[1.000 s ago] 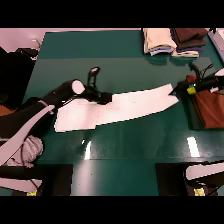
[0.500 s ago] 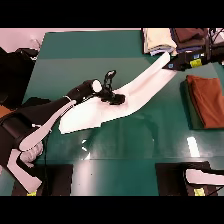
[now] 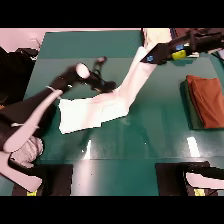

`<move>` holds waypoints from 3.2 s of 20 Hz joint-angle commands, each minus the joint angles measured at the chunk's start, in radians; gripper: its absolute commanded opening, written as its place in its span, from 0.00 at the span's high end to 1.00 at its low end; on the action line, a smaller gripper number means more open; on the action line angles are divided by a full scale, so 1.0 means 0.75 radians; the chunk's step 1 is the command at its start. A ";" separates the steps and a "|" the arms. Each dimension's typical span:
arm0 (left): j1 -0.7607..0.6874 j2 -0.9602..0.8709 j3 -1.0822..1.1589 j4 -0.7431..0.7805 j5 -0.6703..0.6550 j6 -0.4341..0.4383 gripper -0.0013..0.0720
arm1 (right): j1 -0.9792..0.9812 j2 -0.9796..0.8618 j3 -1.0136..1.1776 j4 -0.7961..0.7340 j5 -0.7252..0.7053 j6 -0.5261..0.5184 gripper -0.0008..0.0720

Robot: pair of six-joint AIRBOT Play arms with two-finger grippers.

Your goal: Fold the shirts.

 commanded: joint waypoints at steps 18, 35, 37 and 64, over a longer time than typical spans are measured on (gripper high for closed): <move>0.503 0.791 -0.048 0.414 -0.200 0.002 0.96 | 0.478 -0.257 -0.240 -0.191 -0.524 -0.001 0.48; 0.353 0.766 -0.178 0.312 -0.057 0.003 0.95 | 0.309 -0.725 -0.393 0.211 -0.415 0.007 0.32; 0.353 0.766 -0.178 0.282 -0.056 0.003 0.95 | 0.371 -0.772 -0.294 0.207 -0.462 0.001 0.62; 0.042 0.766 -0.178 0.170 0.034 -0.072 0.95 | -1.073 -0.248 -0.026 -0.176 -0.687 0.051 0.97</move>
